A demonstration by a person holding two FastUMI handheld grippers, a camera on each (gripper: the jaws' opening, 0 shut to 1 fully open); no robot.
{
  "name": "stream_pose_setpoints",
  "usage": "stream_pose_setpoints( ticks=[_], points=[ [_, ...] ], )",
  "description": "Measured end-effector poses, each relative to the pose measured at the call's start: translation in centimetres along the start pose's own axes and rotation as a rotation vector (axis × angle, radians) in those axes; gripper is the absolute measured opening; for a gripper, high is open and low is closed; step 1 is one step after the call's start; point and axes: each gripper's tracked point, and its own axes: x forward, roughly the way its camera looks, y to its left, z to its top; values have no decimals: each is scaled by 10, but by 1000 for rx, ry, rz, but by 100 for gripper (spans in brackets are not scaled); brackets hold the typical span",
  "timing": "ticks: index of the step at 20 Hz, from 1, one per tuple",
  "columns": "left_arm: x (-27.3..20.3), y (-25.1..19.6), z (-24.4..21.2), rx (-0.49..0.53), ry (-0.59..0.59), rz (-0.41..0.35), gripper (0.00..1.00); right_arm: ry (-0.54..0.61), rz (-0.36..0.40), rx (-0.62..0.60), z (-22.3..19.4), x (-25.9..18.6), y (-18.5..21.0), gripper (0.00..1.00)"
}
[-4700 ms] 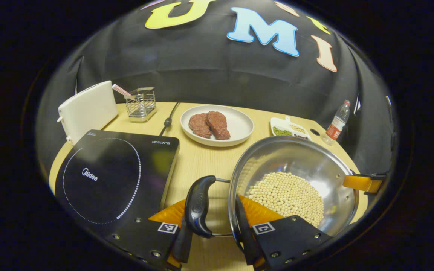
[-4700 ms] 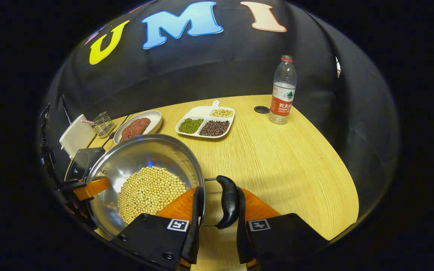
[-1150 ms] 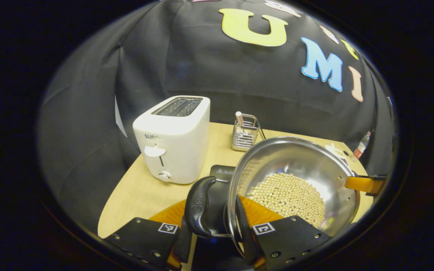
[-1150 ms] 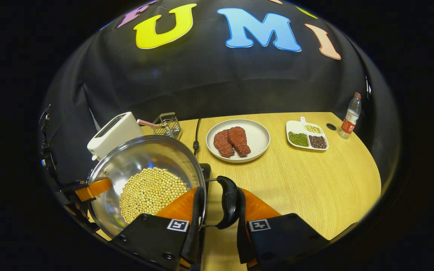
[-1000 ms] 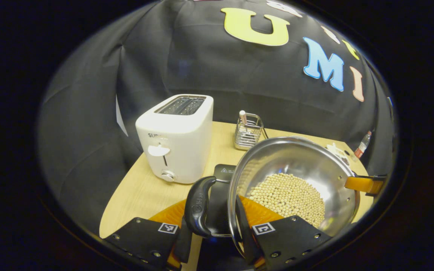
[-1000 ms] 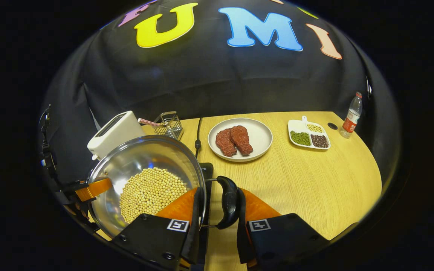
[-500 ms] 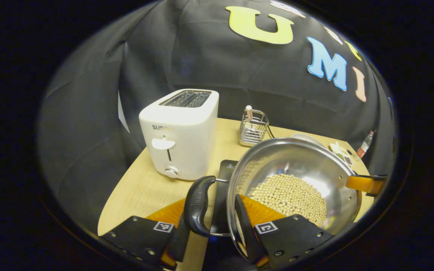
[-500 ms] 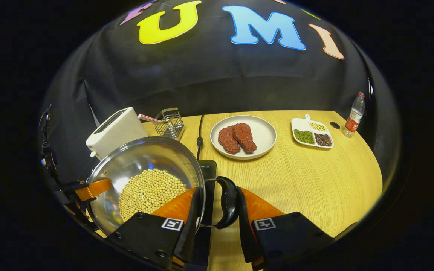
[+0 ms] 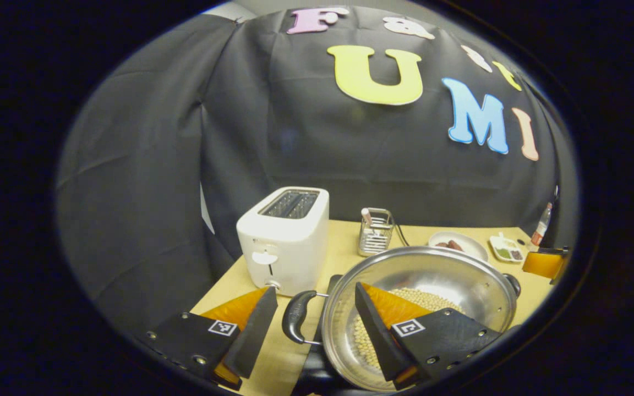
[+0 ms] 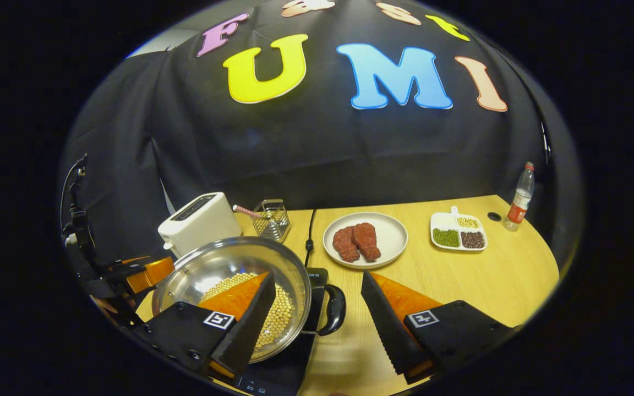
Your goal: First push the handle of the pot to place it horizontally, then grasp the pot with both hands and set it on the induction cooktop.
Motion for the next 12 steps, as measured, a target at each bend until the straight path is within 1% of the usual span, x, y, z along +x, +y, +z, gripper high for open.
stream_pose_setpoints(
  ticks=[1,2,5,6,8,9,10,12],
  points=[
    [-11,-5,7,5,-24,3,84,-20,1,1,7,-8,-7,98],
    [-23,-12,16,9,-53,11,86,-43,2,2,15,-17,-14,98],
    [-53,-39,35,2,-110,16,86,-110,-5,-22,34,-47,-45,98],
    [-64,-51,42,4,-129,13,84,-136,-10,-32,40,-58,-57,98],
    [-83,-79,53,10,-164,2,84,-188,-28,-56,52,-84,-82,98],
    [-93,-94,58,7,-184,-1,86,-212,-33,-69,57,-97,-95,98],
    [-105,-109,64,-2,-203,-6,84,-234,-41,-81,62,-111,-107,98],
    [-130,-143,75,-29,-246,-29,84,-276,-59,-96,70,-139,-133,98]
  ],
)
